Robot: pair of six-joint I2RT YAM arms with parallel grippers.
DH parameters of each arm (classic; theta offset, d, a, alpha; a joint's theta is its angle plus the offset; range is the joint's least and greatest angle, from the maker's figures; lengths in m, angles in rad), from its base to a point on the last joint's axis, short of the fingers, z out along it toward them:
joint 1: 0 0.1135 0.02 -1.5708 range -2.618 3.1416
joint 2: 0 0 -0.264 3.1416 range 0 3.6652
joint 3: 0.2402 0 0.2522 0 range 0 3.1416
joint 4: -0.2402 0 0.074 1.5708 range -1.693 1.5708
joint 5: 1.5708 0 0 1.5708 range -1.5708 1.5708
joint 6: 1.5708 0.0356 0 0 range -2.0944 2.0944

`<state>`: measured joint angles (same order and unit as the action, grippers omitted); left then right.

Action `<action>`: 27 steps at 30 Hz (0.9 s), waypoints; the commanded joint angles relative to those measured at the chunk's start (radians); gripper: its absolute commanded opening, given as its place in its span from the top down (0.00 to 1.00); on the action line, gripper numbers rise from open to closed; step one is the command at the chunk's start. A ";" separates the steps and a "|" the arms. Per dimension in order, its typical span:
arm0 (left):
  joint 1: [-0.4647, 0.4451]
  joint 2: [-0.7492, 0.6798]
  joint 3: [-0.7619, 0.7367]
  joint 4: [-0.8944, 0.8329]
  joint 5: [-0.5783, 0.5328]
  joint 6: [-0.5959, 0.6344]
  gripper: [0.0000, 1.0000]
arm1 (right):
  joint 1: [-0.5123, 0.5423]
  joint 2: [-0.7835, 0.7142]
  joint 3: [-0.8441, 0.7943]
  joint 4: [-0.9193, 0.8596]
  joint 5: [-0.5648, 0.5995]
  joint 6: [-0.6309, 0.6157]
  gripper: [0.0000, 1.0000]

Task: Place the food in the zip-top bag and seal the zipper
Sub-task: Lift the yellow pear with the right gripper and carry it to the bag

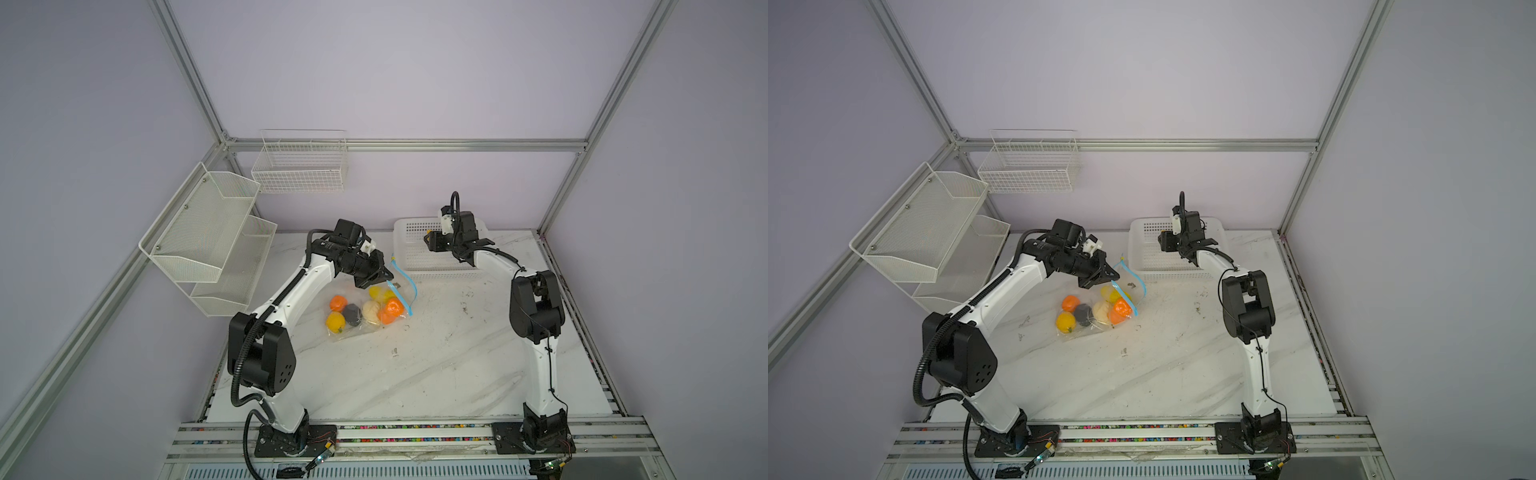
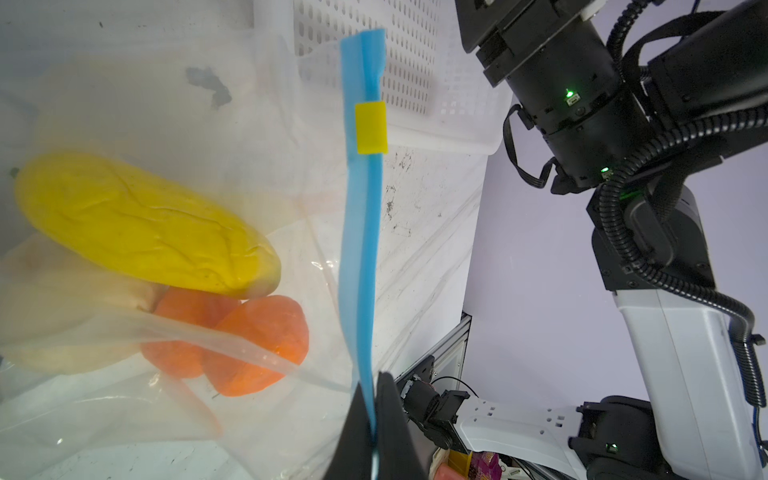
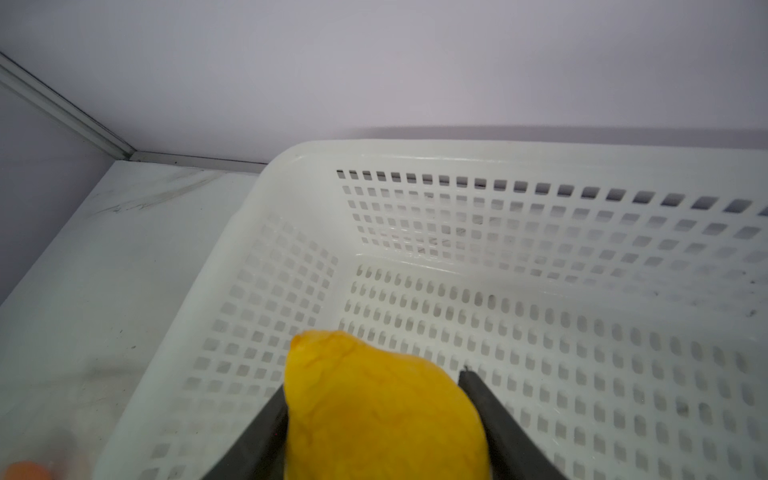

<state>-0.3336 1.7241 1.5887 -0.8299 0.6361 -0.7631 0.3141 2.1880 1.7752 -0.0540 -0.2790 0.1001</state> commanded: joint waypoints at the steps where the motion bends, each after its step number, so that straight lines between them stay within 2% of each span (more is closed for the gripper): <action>1: 0.010 0.000 -0.010 0.022 0.023 0.022 1.00 | -0.004 -0.079 -0.056 0.057 -0.047 0.013 0.40; 9: 0.010 -0.005 -0.013 0.023 0.019 0.019 1.00 | 0.002 -0.200 -0.209 0.106 -0.130 0.046 0.40; 16: 0.010 -0.006 -0.009 0.023 0.023 0.019 1.00 | 0.062 -0.332 -0.343 0.079 -0.165 0.043 0.40; 22: 0.008 0.000 0.004 0.023 0.027 0.015 1.00 | 0.112 -0.466 -0.460 0.059 -0.250 0.041 0.40; 27: 0.009 -0.004 0.004 0.024 0.022 0.010 1.00 | 0.152 -0.521 -0.501 0.047 -0.344 0.053 0.39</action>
<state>-0.3336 1.7241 1.5887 -0.8295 0.6399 -0.7635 0.4492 1.6920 1.2877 0.0101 -0.5472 0.1467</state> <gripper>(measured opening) 0.047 0.606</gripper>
